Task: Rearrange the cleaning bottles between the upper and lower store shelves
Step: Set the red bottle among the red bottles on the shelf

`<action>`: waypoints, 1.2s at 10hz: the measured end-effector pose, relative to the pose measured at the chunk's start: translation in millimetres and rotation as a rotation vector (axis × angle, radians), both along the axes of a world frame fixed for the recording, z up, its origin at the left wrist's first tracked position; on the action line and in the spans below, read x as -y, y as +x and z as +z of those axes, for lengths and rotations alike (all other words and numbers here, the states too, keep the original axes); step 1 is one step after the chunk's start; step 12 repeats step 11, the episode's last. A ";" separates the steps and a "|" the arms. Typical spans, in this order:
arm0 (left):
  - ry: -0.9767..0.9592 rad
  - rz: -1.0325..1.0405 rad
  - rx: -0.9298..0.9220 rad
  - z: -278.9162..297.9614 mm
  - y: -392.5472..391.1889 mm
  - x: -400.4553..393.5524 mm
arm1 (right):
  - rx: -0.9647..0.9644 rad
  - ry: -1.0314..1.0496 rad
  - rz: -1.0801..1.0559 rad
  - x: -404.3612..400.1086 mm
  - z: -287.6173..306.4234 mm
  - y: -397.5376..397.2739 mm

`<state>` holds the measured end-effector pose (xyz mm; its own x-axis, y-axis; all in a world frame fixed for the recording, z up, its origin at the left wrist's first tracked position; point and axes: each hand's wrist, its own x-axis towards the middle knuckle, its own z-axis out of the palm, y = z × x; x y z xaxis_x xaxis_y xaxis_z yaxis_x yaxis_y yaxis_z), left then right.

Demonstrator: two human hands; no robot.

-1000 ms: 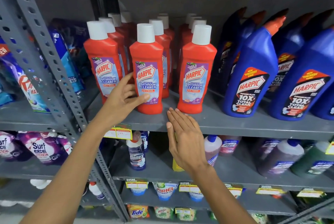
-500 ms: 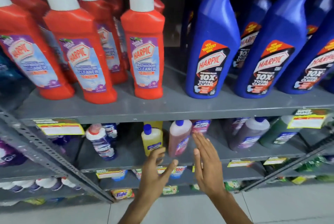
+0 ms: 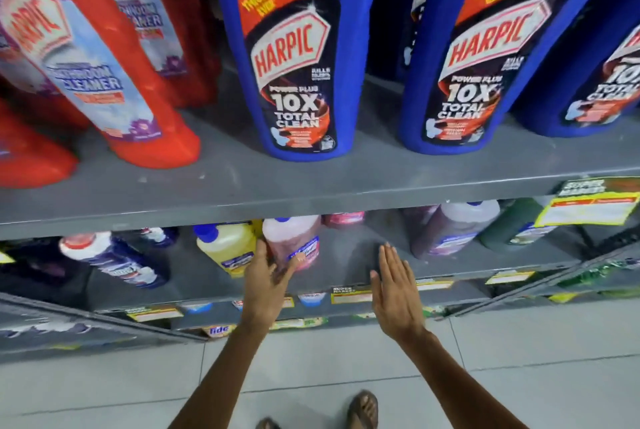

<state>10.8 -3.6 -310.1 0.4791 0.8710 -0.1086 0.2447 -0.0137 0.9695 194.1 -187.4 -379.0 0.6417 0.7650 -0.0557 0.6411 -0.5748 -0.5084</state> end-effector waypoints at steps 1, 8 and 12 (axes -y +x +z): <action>-0.090 -0.050 0.001 -8.3 0.3 -10.1 | 0.027 -0.044 0.027 1.4 -11.7 9.3; -0.194 -0.359 -0.065 -2.6 54.1 9.8 | 0.061 -0.133 0.074 4.4 -21.9 15.5; -0.020 -0.193 -0.237 8.0 21.7 48.0 | -0.040 0.096 0.006 14.7 16.5 -4.2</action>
